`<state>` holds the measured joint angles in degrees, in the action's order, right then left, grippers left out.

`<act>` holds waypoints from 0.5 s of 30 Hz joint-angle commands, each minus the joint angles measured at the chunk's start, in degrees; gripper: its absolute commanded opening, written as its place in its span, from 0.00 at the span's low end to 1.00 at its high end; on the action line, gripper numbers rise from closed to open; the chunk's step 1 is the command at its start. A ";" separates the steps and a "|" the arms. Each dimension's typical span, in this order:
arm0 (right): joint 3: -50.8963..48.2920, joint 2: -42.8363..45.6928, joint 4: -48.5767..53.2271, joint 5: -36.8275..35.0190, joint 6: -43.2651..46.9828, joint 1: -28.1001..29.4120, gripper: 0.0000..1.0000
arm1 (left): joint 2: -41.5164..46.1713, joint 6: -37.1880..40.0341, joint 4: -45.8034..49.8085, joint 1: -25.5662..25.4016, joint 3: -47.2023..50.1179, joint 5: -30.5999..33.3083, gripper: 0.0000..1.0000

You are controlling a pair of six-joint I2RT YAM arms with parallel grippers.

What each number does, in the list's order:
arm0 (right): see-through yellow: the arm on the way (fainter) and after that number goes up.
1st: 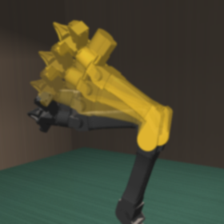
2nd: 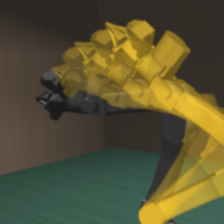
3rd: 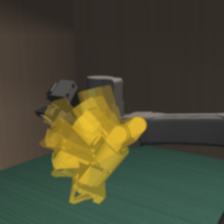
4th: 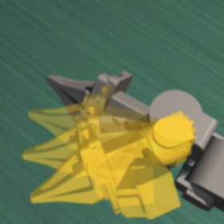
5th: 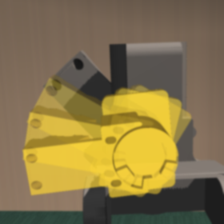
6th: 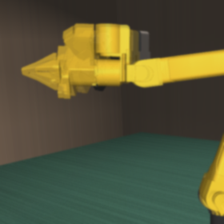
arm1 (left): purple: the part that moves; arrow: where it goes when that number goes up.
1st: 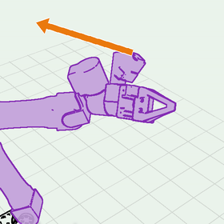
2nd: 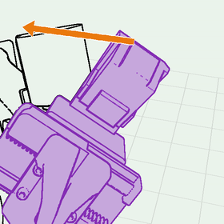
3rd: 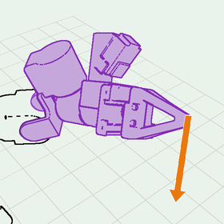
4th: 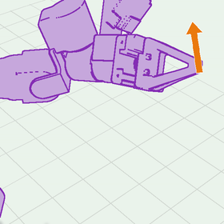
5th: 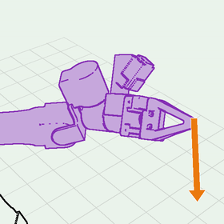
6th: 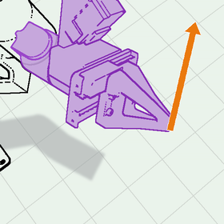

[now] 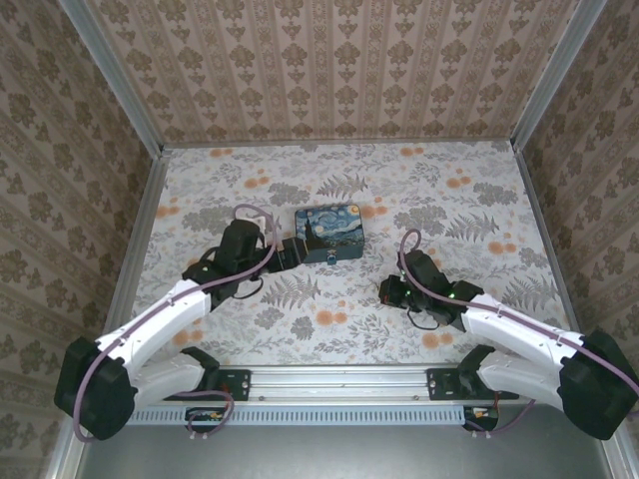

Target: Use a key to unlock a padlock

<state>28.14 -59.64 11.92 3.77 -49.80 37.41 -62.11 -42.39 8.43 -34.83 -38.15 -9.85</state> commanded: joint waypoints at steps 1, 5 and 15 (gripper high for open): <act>2.80 -0.45 -4.95 3.02 -2.00 0.72 0.00 | -3.20 -4.19 -4.86 -0.62 -1.83 -8.40 0.89; 4.48 -1.74 -6.27 3.10 -2.47 1.50 0.00 | -7.44 -5.42 -6.40 -3.76 -4.43 -10.46 0.82; 6.40 -4.03 -8.61 3.09 -3.10 3.02 0.00 | -17.91 -6.10 -7.76 -10.81 -10.99 -8.87 0.73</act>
<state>32.91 -63.07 4.99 6.13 -51.66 39.90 -78.35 -47.29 1.91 -44.66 -47.05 -18.26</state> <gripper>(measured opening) 0.065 0.733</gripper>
